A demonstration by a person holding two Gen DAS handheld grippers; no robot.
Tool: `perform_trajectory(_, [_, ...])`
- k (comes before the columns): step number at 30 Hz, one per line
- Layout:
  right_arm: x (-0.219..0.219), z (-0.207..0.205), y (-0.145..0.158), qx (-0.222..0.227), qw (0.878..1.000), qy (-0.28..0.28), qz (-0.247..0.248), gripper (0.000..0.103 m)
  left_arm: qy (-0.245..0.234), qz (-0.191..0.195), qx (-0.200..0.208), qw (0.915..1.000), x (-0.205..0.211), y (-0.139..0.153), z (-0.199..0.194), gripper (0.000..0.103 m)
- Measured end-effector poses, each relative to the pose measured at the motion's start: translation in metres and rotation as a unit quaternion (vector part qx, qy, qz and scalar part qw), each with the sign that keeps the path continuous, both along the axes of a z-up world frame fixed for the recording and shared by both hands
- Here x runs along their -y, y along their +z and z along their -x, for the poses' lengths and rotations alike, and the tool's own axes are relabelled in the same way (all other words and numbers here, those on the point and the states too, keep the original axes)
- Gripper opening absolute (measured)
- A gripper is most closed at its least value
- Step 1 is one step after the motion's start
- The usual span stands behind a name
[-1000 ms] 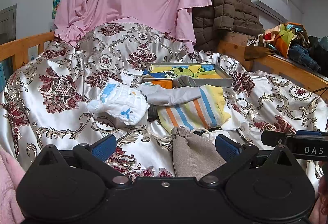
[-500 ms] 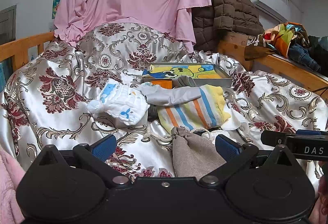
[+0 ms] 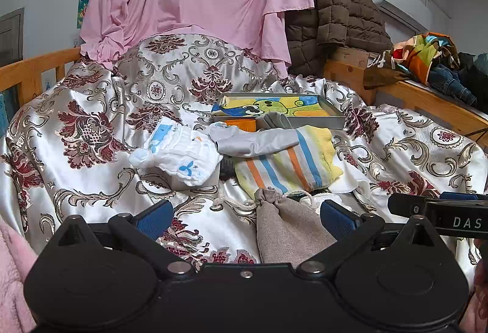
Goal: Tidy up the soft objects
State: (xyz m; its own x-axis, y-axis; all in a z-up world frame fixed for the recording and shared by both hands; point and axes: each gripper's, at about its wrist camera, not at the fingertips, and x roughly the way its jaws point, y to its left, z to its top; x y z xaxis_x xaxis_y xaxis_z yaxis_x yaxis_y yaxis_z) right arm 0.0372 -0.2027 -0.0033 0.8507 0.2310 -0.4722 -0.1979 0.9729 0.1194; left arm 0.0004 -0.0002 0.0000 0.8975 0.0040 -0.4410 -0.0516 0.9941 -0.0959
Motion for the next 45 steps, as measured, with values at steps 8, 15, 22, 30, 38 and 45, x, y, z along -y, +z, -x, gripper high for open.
perform_trajectory(8, [0.0, 0.0, 0.0, 0.0, 1.0, 0.0, 0.0, 0.103, 0.0, 0.0, 0.0, 1.0, 0.0, 0.0, 0.0, 0.102])
perform_trajectory(15, [0.0, 0.0, -0.001, 0.0, 1.0, 0.0, 0.0, 0.103, 0.0, 0.0, 0.0, 1.0, 0.0, 0.0, 0.0, 0.102])
perform_trajectory(22, [0.0, 0.0, -0.001, 0.0, 1.0, 0.0, 0.0, 0.103, 0.0, -0.001, 0.0, 1.0, 0.0, 0.0, 0.0, 0.102])
perform_trajectory(30, [0.0, 0.0, -0.001, 0.0, 1.0, 0.0, 0.0, 0.103, 0.0, -0.001, -0.001, 1.0, 0.0, 0.0, 0.0, 0.102])
perform_trajectory(38, [0.001, 0.0, -0.002, -0.001, 1.0, -0.001, 0.0, 0.103, 0.0, -0.001, -0.002, 1.0, 0.0, 0.0, 0.0, 0.102])
perform_trajectory(45, [-0.001, -0.009, 0.008, 0.019, 0.999, -0.003, 0.032, 0.103, -0.006, 0.029, -0.03, 0.9991, -0.01, -0.004, -0.019, 0.102])
